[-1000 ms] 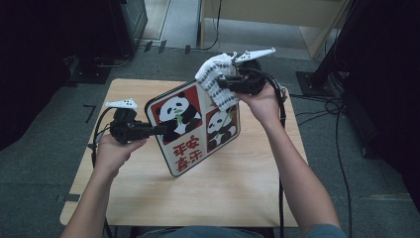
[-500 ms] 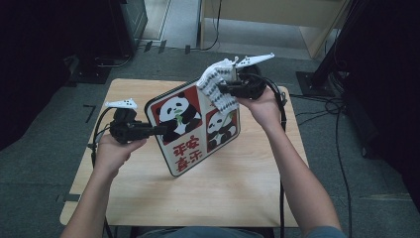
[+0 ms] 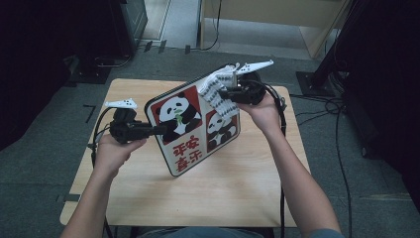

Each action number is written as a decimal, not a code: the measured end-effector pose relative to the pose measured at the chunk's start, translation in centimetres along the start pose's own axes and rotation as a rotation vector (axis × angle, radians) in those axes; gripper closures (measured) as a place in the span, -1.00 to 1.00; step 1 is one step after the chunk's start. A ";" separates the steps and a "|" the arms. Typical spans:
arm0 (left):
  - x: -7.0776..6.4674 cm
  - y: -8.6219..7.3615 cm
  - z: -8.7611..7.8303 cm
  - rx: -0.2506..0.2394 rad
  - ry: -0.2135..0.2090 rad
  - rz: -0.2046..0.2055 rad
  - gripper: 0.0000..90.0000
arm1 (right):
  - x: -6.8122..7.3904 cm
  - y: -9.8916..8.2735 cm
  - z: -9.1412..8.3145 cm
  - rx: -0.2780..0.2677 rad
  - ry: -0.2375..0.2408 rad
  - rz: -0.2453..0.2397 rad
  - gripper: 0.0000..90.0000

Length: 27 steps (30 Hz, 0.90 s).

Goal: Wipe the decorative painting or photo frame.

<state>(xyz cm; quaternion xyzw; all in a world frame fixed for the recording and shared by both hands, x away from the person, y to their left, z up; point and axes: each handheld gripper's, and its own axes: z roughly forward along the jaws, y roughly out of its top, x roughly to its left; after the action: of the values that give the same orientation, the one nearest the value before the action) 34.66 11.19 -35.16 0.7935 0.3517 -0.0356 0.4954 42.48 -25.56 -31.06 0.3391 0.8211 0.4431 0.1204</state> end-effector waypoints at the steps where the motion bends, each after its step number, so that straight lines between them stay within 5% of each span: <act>1: 0.0 0.0 0.0 0.000 0.000 0.000 0.74 | 0.0 -0.1 0.0 0.002 0.000 0.005 0.78; 27: 0.0 0.0 0.0 0.000 0.001 0.001 0.74 | 0.0 -2.3 1.2 0.029 0.016 0.017 0.77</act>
<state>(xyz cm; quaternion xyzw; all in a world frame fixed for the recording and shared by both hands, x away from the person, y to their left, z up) 34.64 11.18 -35.17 0.7937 0.3514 -0.0349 0.4954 42.03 -25.71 -33.62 0.3444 0.8254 0.4348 0.1052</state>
